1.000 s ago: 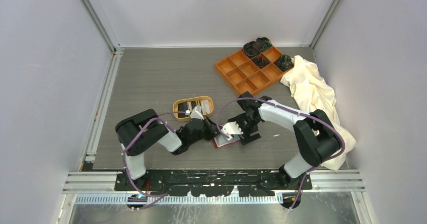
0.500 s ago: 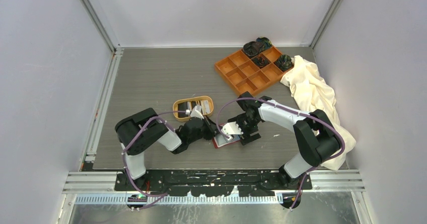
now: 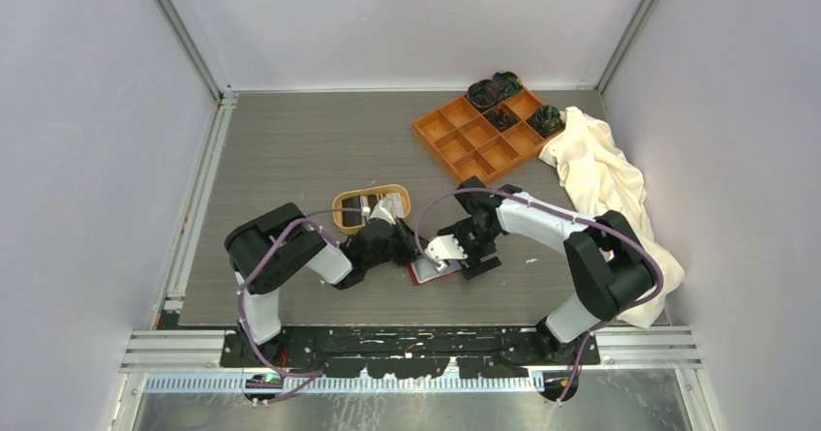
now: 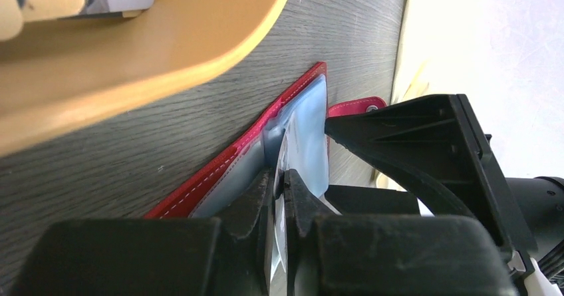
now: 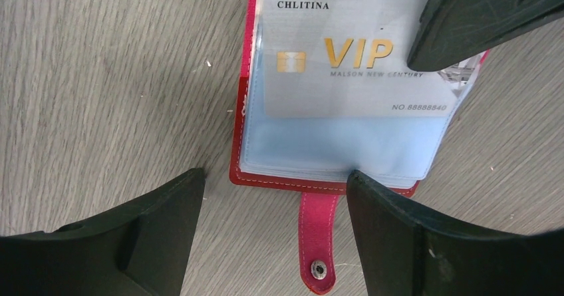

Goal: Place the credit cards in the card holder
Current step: Insert the credit card into the card holder, then turn over the card slot in the card holder.

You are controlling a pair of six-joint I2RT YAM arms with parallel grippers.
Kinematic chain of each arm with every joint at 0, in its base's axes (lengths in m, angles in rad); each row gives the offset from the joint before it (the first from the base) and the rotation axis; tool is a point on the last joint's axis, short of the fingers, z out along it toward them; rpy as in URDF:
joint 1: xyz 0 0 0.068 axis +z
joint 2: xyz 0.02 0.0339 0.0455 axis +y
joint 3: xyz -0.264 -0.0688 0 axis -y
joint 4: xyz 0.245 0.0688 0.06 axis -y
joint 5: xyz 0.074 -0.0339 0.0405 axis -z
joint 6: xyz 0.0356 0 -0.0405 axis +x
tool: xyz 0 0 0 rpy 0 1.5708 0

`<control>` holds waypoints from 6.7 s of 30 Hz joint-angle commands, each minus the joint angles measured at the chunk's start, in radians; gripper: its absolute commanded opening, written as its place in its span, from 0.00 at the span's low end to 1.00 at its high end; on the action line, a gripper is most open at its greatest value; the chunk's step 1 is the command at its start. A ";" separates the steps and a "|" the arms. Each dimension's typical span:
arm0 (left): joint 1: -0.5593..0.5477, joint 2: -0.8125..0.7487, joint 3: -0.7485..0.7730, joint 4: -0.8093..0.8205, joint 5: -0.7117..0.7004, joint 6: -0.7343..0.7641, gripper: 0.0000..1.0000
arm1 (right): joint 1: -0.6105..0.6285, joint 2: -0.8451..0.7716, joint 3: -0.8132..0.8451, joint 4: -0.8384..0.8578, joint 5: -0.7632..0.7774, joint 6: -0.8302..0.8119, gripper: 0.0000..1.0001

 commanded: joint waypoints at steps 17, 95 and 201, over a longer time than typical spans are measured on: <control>0.026 0.051 0.011 -0.048 0.038 0.043 0.17 | 0.018 -0.189 0.064 -0.084 -0.195 0.071 0.84; 0.039 -0.509 -0.056 -0.434 0.107 0.420 0.27 | -0.105 -0.140 0.134 0.150 -0.448 0.774 0.34; 0.129 -0.619 -0.071 -0.690 0.090 0.575 0.39 | -0.191 0.425 0.444 -0.198 -0.706 1.114 0.35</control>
